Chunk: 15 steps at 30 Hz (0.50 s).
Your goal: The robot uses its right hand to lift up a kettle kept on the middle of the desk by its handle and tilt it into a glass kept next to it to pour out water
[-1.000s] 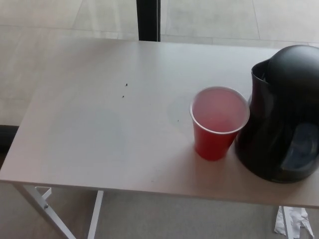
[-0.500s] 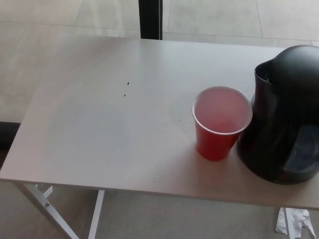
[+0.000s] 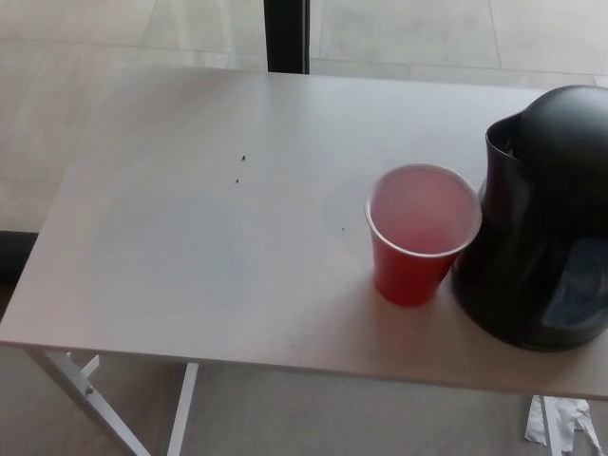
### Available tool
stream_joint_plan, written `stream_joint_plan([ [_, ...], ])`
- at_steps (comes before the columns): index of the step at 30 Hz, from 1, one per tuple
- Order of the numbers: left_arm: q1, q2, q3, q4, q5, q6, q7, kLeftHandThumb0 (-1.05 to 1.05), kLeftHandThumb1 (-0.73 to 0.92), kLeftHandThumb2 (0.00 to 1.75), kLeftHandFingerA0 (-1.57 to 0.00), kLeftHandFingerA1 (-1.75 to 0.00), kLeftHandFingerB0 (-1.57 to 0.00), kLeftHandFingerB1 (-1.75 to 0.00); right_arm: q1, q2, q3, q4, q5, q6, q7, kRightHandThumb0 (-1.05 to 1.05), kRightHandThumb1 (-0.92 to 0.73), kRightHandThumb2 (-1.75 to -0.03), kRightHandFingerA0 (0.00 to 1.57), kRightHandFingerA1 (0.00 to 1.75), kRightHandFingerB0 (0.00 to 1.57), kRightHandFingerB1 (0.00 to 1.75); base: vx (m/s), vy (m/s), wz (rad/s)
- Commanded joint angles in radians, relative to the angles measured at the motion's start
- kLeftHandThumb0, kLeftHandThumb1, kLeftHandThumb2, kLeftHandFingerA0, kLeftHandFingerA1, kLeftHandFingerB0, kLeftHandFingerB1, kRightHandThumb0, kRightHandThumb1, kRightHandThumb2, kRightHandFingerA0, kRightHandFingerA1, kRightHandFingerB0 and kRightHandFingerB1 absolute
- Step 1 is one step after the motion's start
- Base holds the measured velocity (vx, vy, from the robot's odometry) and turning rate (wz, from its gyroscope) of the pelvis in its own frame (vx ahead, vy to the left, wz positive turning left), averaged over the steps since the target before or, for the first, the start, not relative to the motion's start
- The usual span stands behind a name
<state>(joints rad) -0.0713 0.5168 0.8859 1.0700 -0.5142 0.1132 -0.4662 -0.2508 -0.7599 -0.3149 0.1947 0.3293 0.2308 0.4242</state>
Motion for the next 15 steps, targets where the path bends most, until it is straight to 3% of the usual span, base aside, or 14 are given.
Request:
stream_joint_plan([
  [1,0.000,0.031,-0.012,0.012,-0.034,0.025,-0.029,-1.05,0.44,1.19,-1.14,-0.95,-0.58,-1.60,-0.039,-0.022,0.086,0.064,-0.094,0.005,0.037,-0.60,-0.39,-0.80,0.03,0.45,0.00,0.28,0.00,0.000,0.00],
  [2,-0.004,0.031,-0.015,0.014,-0.035,0.023,-0.025,-1.05,0.45,1.19,-1.11,-0.97,-0.58,-1.60,-0.058,-0.012,0.097,0.081,-0.087,0.051,0.026,-0.57,-0.54,-0.59,0.15,0.33,0.09,0.23,0.00,0.000,0.00],
  [3,-0.004,0.029,-0.017,0.010,-0.037,0.022,-0.027,-1.05,0.44,1.19,-1.14,-0.94,-0.58,-1.59,-0.064,-0.005,0.106,0.095,-0.094,0.042,0.023,-0.35,-0.34,-0.92,0.00,0.49,0.00,0.49,0.00,0.000,0.00],
  [4,-0.006,0.030,-0.017,0.013,-0.040,0.025,-0.023,-1.05,0.44,1.19,-1.18,-0.89,-0.60,-1.58,-0.063,-0.006,0.123,0.107,-0.120,0.006,0.020,-0.37,-0.31,-0.91,0.01,0.48,0.00,0.50,0.00,0.000,0.00],
  [5,-0.008,0.030,-0.016,0.015,-0.045,0.030,-0.021,-1.05,0.41,1.18,-1.15,-0.93,-0.58,-1.62,-0.069,-0.001,0.139,0.123,-0.141,-0.014,0.011,-0.70,-0.43,-0.80,0.20,0.47,0.04,0.32,0.00,0.000,0.00],
  [7,-0.010,0.029,-0.017,0.015,-0.051,0.036,-0.021,-1.05,0.42,1.19,-1.15,-0.92,-0.60,-1.61,-0.089,0.004,0.170,0.151,-0.170,-0.019,0.001,-0.71,-0.43,-0.80,0.19,0.46,0.05,0.32,0.00,0.000,0.00],
  [8,-0.010,0.030,-0.018,0.015,-0.051,0.035,-0.019,-1.05,0.41,1.19,-1.17,-0.90,-0.60,-1.61,-0.093,0.005,0.178,0.157,-0.179,-0.022,-0.001,-0.65,-0.52,-0.58,0.24,0.36,0.11,0.23,0.00,0.000,0.00],
  [9,-0.011,0.029,-0.022,0.014,-0.049,0.035,-0.012,-1.05,0.43,1.20,-1.16,-0.92,-0.62,-1.59,-0.104,0.012,0.182,0.179,-0.174,-0.028,0.009,-0.36,-0.29,-0.90,0.00,0.49,0.00,0.50,0.00,0.000,0.00],
  [10,-0.012,0.028,-0.027,0.013,-0.046,0.031,-0.013,-1.05,0.43,1.20,-1.12,-0.96,-0.61,-1.59,-0.111,0.020,0.184,0.193,-0.168,-0.032,0.016,-0.66,-0.38,-0.79,0.04,0.34,0.05,0.26,0.00,0.000,0.00],
  [15,-0.011,0.028,-0.037,0.013,-0.050,0.027,-0.022,-1.05,0.42,1.19,-1.24,-0.84,-0.63,-1.59,-0.139,0.033,0.226,0.231,-0.216,-0.048,0.003,-0.61,-0.35,-0.74,0.05,0.47,0.02,0.30,0.00,0.000,0.00],
])
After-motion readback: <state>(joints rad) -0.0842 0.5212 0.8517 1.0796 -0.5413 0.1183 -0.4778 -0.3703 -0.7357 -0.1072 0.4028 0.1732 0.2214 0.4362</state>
